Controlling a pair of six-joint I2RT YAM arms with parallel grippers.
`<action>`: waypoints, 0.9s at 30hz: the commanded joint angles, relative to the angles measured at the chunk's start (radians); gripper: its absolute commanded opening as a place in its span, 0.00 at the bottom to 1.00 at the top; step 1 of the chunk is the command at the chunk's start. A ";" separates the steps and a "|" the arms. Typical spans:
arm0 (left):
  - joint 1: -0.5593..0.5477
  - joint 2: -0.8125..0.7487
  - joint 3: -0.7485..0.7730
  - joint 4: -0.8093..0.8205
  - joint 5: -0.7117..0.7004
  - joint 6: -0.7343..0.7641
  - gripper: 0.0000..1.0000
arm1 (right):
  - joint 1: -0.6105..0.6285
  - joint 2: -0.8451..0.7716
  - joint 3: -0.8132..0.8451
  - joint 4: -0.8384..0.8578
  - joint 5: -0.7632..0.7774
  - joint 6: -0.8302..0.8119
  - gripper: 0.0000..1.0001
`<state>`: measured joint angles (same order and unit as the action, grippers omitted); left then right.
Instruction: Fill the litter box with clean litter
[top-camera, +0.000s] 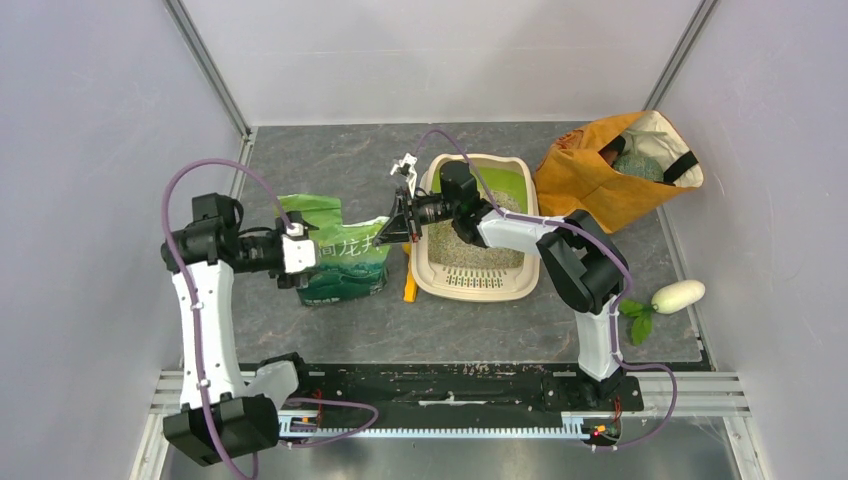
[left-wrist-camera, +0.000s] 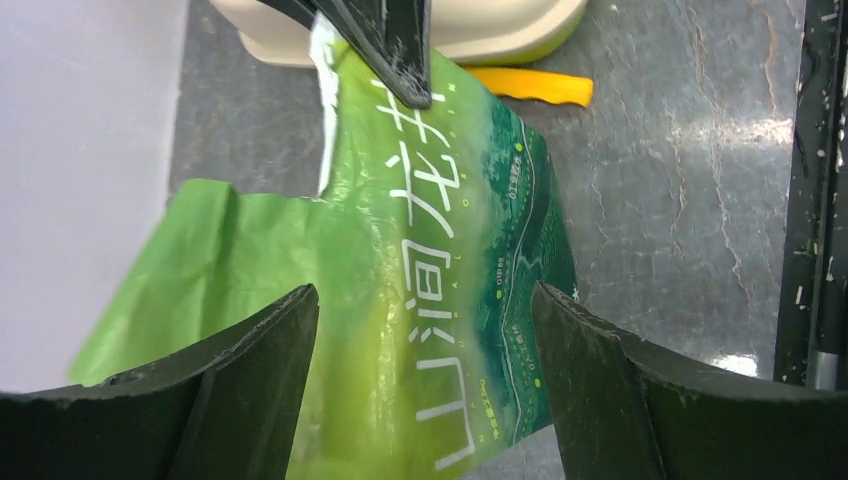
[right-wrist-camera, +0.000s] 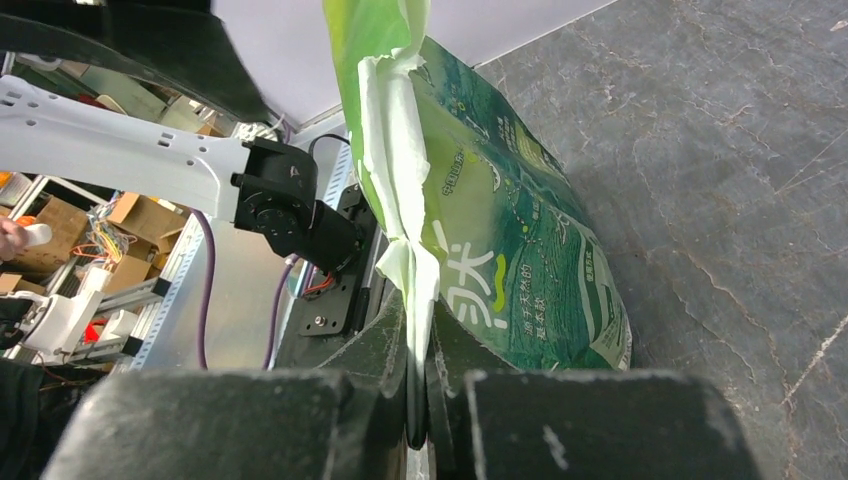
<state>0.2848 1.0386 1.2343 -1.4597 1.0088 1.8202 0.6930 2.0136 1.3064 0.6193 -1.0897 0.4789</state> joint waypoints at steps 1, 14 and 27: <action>-0.054 0.028 -0.061 0.175 -0.074 0.016 0.84 | 0.000 0.001 0.050 0.028 -0.045 0.029 0.11; -0.095 0.078 -0.157 0.191 -0.186 0.067 0.60 | -0.001 -0.016 0.047 0.006 -0.082 0.019 0.18; -0.095 0.062 -0.188 0.218 -0.195 0.089 0.10 | -0.046 -0.049 0.099 -0.036 -0.085 0.181 0.56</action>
<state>0.1921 1.1152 1.0695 -1.2434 0.8337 1.8664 0.6716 2.0125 1.3289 0.5602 -1.1599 0.5587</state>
